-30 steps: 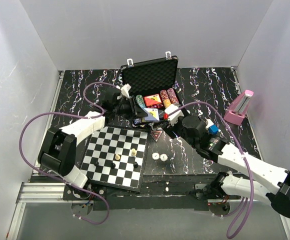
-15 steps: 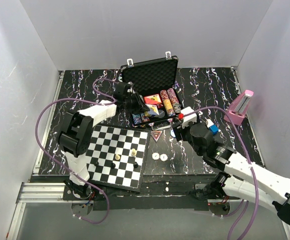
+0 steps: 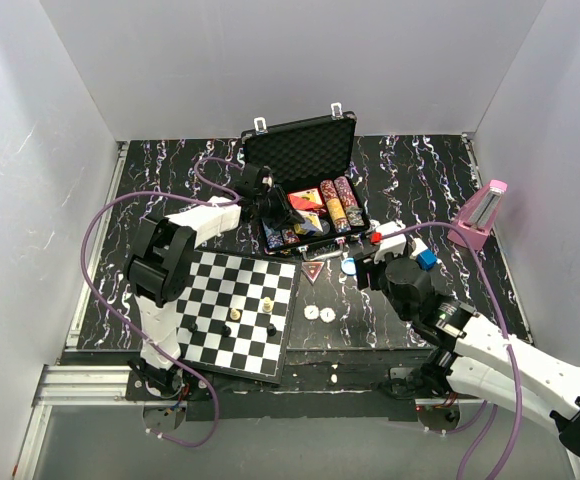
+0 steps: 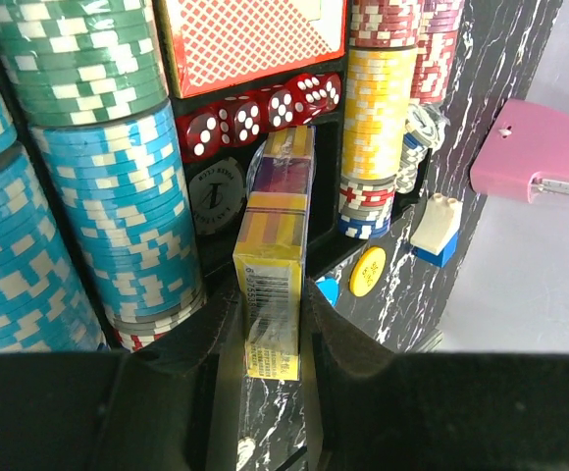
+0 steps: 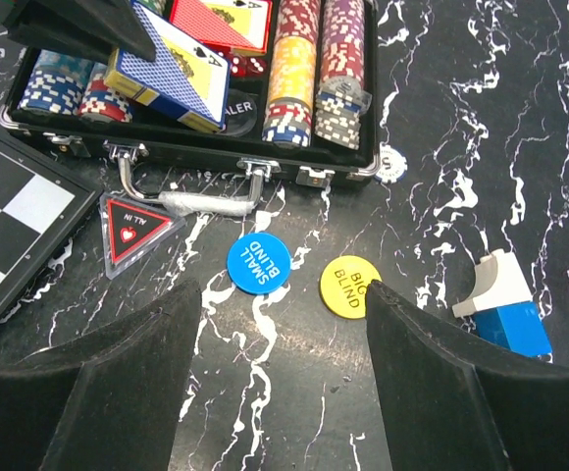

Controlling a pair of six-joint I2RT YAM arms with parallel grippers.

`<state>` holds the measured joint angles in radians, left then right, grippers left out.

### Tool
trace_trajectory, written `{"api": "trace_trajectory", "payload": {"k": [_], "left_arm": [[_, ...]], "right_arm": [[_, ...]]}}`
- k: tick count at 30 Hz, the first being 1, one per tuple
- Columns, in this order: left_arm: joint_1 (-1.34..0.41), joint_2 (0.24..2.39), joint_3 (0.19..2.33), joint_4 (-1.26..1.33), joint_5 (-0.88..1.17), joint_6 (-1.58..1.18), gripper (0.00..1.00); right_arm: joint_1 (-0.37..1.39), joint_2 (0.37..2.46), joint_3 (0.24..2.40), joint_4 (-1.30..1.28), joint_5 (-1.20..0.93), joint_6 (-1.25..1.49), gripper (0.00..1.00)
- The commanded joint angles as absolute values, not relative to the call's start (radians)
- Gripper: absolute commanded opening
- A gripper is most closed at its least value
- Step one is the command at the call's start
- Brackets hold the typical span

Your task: Pack up texas hold em set

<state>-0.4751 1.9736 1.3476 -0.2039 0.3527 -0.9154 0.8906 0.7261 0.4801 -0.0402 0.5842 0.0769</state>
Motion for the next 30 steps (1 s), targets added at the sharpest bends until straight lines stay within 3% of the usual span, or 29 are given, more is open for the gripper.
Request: {"api": "trace_trajectory", "payload": {"k": [1, 30], "left_arm": [[-0.482, 1.977, 1.374, -0.218, 0.347, -0.954, 0.00], [-0.479, 2.077, 1.476, -0.359, 0.442, -1.085, 0.00]], "right_arm": [[0.891, 0.709, 0.476, -0.058, 0.630, 0.143, 0.74], [0.893, 0.709, 0.454, -0.074, 0.644, 0.183, 0.73]]}}
